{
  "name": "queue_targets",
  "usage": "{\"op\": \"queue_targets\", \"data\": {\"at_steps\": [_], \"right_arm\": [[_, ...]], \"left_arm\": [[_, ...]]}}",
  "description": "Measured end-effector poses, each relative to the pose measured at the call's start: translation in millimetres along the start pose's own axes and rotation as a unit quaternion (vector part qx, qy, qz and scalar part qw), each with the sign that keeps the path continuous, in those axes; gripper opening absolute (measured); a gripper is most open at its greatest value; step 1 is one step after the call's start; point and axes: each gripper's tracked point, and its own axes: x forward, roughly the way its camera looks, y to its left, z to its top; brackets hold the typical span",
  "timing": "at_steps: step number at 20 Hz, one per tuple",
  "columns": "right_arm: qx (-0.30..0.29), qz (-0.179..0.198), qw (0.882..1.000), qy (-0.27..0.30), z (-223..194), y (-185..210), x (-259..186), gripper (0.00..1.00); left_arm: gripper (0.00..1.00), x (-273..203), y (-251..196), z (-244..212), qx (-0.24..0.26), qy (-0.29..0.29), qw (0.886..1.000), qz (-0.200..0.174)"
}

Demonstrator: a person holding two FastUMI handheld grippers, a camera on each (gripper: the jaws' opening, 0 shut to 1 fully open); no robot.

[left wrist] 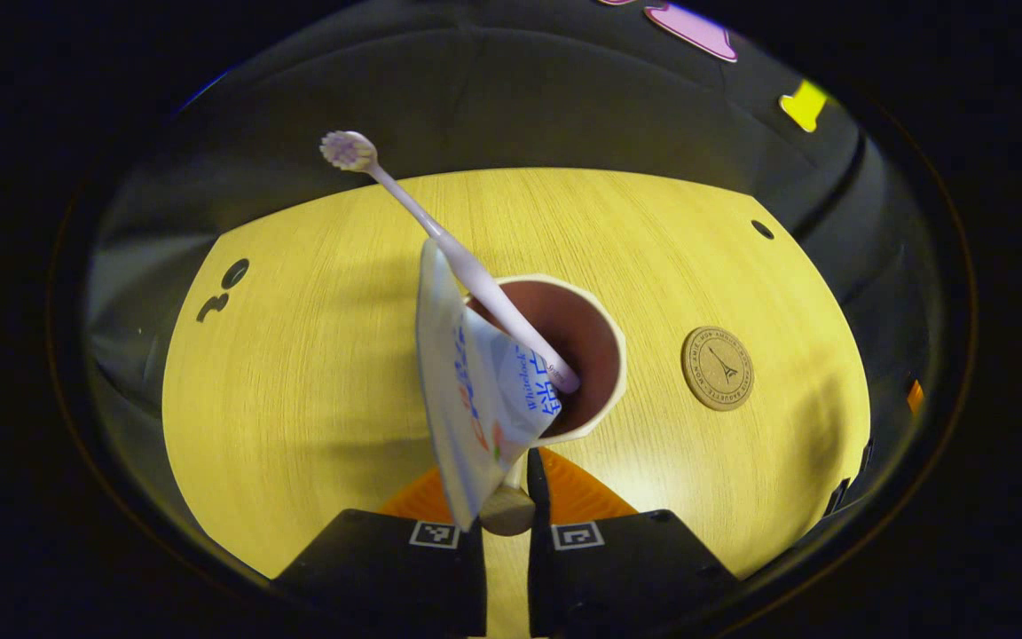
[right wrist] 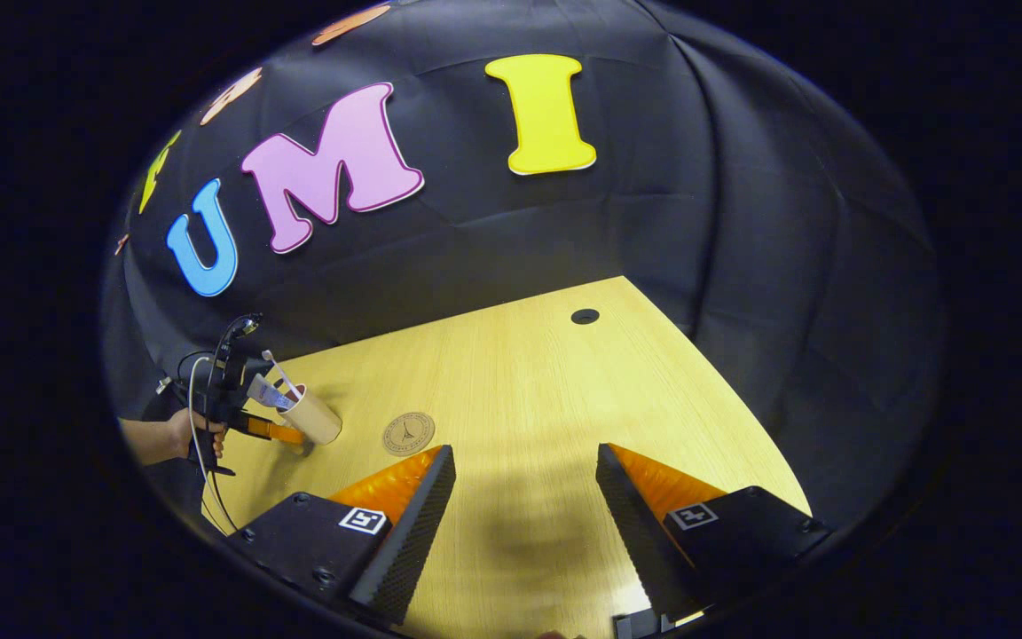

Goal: Put the toothbrush and toothpaste on the desktop into the cup, then pick up the cup and place it on the coaster on the desktop.

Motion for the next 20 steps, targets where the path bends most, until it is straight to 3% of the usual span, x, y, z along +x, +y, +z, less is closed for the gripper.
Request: {"op": "queue_targets", "data": {"at_steps": [2, 3, 4, 5, 6, 10, 14, 15, 16, 20], "right_arm": [[-0.002, 0.000, 1.000, 0.001, -2.6, 2.2, 0.4, 0.98], [-0.002, 0.000, 1.000, 0.001, -3.8, 3.2, 1.0, 0.98], [0.000, 0.002, 1.000, 0.002, -4.0, 5.0, 1.5, 0.98], [0.002, 0.003, 1.000, 0.001, -3.7, 5.9, 1.1, 0.98], [0.003, 0.004, 1.000, 0.001, -3.4, 7.2, 0.8, 0.98], [0.007, 0.006, 1.000, -0.003, -1.5, 11.0, -0.1, 0.98], [0.015, 0.008, 1.000, -0.006, -3.0, 11.3, -1.0, 0.98], [0.018, 0.007, 1.000, -0.007, -3.5, 10.7, -2.0, 0.98], [0.020, 0.007, 1.000, -0.008, -3.7, 10.6, -2.1, 0.98], [0.028, 0.003, 1.000, -0.008, -6.1, 7.4, -6.7, 0.98]], "left_arm": [[0.18, -5.6, -0.7, -1.2, -0.022, -0.003, 1.000, -0.005], [0.27, -9.9, 1.2, 0.2, -0.025, -0.006, 1.000, -0.006], [0.23, -14.3, 4.1, 3.4, -0.020, -0.012, 1.000, -0.002], [0.27, -17.9, 5.5, 2.6, -0.014, -0.010, 1.000, 0.003], [0.22, -20.9, 5.4, 5.5, -0.010, -0.014, 1.000, 0.002], [0.23, -38.8, -4.9, 17.9, 0.002, -0.029, 1.000, -0.008], [0.23, -48.5, -38.5, 37.9, 0.040, -0.043, 0.998, -0.024], [0.27, -49.7, -49.0, 43.2, 0.050, -0.046, 0.997, -0.030], [0.23, -49.3, -60.0, 47.9, 0.059, -0.047, 0.996, -0.036], [0.22, -41.7, -105.5, 57.7, 0.100, -0.047, 0.992, -0.061]]}}
